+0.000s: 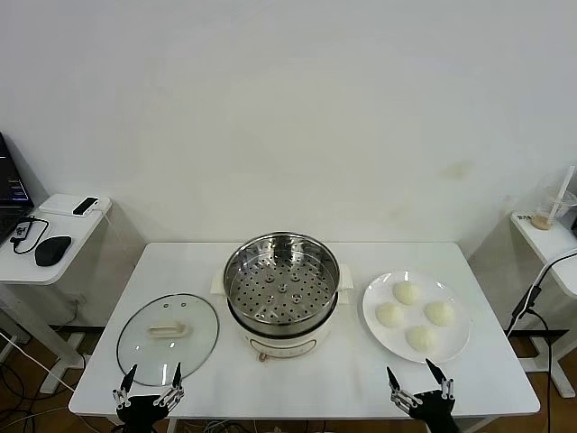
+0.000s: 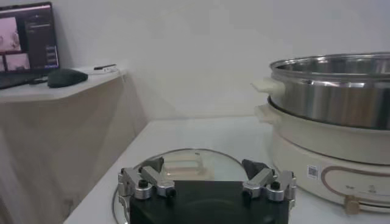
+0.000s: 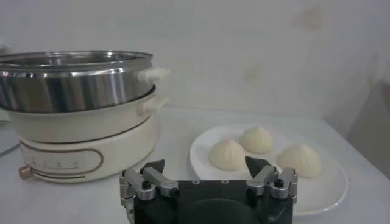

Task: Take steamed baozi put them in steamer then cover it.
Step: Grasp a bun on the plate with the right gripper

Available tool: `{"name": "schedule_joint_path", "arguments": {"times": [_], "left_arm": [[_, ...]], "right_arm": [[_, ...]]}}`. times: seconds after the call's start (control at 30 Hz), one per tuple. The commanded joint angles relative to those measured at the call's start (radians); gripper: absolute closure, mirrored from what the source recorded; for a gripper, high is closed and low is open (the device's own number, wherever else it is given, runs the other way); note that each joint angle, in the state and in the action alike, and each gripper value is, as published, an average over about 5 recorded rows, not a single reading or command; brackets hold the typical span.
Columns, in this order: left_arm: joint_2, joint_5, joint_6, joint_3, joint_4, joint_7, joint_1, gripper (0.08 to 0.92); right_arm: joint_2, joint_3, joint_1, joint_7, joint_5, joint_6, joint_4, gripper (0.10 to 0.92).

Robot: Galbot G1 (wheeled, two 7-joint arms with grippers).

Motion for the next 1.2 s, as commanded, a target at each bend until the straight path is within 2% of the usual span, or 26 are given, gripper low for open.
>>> {"name": "schedule_joint_path", "arguments": {"times": [0.03,0.13,0.37,0.67,0.9,1.2], "left_arm": [[0.010,-0.002,0.027,0.003,-0.015,0.014,-0.003,0.177],[0.013,0.003,0.043,0.005,-0.023,0.027,-0.013,0.177],[0.012,0.053,0.078,0.004,-0.047,0.143,-0.046,0.177],[0.011,0.134,0.046,-0.007,-0.025,0.145,-0.071,0.177],[0.008,0.162,0.042,-0.012,-0.034,0.161,-0.080,0.177],[0.002,0.176,0.040,-0.037,-0.029,0.160,-0.084,0.177]], "right_arm": [[-0.013,0.038,0.016,0.002,-0.049,-0.004,-0.003,0.203],[-0.043,0.073,0.050,0.002,-0.065,-0.018,-0.008,0.203],[-0.218,0.178,0.203,-0.072,-0.181,-0.105,-0.065,0.203],[-0.566,0.170,0.447,-0.315,-0.414,-0.171,-0.265,0.203],[-0.796,-0.135,0.768,-0.488,-0.560,-0.133,-0.465,0.203],[-0.898,-0.815,1.375,-0.738,-0.516,-0.122,-0.668,0.203]]}}
